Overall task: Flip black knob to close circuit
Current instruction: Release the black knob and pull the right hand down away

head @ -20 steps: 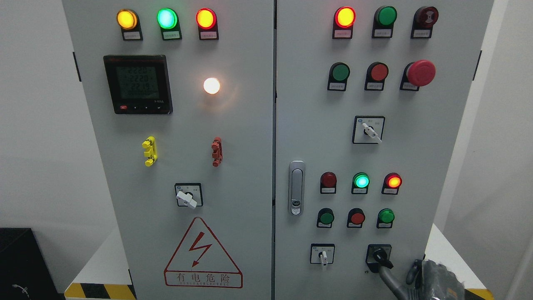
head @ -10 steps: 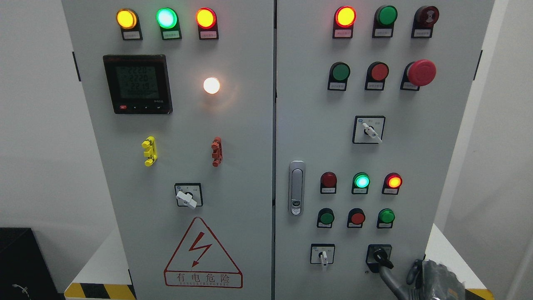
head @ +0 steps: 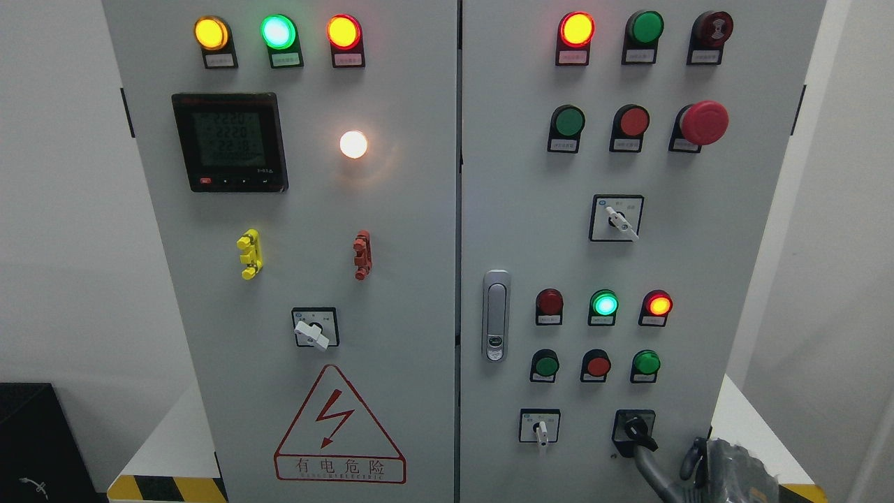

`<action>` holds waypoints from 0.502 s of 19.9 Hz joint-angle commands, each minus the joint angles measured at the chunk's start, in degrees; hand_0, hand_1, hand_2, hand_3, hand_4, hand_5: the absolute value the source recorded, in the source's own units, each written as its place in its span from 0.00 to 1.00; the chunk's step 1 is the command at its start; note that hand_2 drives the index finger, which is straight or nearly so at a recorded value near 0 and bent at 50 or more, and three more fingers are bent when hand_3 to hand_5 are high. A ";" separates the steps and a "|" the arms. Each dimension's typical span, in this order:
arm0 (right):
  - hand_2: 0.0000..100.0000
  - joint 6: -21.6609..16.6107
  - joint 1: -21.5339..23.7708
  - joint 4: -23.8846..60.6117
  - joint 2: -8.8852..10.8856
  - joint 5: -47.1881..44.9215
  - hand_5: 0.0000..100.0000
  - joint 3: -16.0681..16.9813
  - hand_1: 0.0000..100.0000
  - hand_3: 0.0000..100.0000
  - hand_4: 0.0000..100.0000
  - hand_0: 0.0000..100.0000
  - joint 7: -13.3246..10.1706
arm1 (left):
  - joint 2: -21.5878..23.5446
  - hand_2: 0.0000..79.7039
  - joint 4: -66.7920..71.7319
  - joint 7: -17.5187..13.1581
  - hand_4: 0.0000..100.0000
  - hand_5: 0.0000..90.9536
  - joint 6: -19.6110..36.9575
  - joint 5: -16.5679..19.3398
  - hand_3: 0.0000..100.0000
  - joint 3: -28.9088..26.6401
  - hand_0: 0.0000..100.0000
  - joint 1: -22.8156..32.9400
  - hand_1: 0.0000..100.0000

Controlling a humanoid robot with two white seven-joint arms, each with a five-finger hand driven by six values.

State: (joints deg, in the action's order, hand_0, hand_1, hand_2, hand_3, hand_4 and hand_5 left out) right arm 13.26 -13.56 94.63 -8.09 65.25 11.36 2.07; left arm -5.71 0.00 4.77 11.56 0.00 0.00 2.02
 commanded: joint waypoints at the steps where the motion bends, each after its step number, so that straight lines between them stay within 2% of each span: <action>1: 0.79 -1.04 0.55 0.03 0.00 0.23 0.79 -2.22 0.17 0.98 0.80 0.00 0.48 | 0.00 0.00 1.23 -0.02 0.00 0.00 -0.05 1.23 0.00 1.14 0.12 0.00 0.56; 4: 0.79 -1.13 0.99 -0.05 0.00 0.49 0.79 -4.06 0.17 0.98 0.80 0.00 0.48 | 0.00 0.00 1.23 -0.02 0.00 0.00 -0.05 1.23 0.00 1.14 0.12 0.00 0.56; 10: 0.78 -1.31 2.40 1.17 0.00 0.31 0.79 -5.03 0.17 0.98 0.80 0.00 0.21 | 0.00 0.00 1.23 -0.02 0.00 0.00 -0.05 1.23 0.00 1.23 0.12 0.00 0.56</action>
State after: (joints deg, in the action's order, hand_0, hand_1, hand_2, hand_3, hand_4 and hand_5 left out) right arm 12.14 -12.37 94.84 -8.08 65.62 9.20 2.08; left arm -5.71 0.00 4.63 11.56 0.00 0.00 2.02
